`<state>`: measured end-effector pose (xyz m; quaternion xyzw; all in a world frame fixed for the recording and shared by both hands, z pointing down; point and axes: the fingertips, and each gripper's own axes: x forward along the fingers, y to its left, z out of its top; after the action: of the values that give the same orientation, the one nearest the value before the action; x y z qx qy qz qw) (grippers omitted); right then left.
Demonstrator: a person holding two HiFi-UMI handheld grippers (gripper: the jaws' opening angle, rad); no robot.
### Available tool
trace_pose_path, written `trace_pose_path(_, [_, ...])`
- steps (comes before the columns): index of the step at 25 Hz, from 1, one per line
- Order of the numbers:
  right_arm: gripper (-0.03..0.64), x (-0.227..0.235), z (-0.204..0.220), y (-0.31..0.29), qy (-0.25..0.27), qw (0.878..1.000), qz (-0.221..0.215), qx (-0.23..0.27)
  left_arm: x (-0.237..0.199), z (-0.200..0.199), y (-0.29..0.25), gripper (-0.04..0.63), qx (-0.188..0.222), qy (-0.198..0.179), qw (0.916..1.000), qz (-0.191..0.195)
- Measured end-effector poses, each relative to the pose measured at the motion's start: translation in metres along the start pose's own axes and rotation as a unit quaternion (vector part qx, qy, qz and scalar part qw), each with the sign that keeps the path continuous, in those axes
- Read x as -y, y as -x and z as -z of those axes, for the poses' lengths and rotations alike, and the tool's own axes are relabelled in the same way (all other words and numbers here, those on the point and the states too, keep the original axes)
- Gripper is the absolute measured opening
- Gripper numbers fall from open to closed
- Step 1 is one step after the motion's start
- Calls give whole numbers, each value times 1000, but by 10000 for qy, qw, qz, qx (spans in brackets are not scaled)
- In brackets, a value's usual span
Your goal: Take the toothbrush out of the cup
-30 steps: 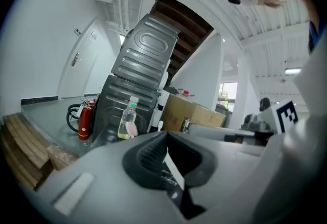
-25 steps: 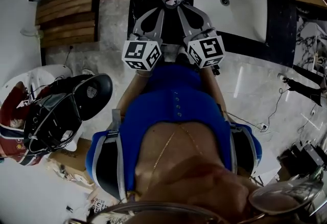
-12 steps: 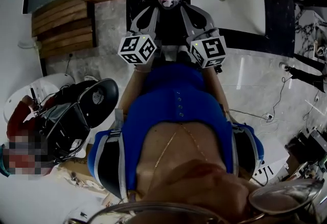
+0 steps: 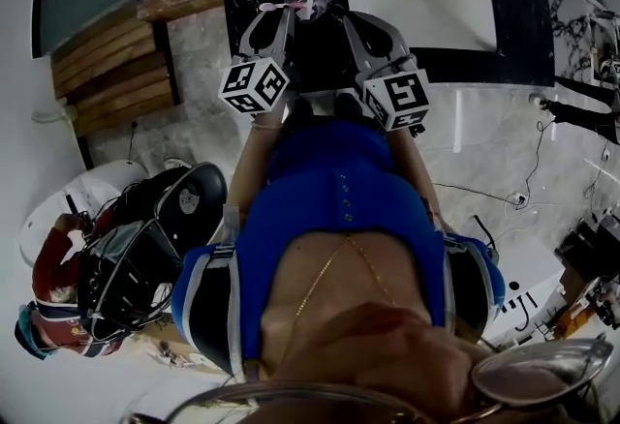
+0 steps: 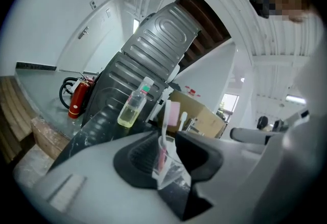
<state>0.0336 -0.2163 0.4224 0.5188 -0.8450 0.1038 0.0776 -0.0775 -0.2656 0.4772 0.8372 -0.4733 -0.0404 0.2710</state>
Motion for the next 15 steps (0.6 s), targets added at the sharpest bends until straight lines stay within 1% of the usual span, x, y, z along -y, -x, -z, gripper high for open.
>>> trace_pose_path(3, [2,2,1,0,10,10000,33,-29,2,-2,-6,77,85,-9,9999,118])
trace_pose_path(6, [2,5,2,0,10,10000,65,-40,2,-3,-9,17,124,-39,9998,129])
trace_pose_path(12, [2,11,2,1,-11,10000,76,-36,1,-4,-9,23,79,-136,9998,95])
trace_pose_path(15, [2,11,2,1,-21,10000,52,-29,3,-8,-6,21,128,-207,9997,87])
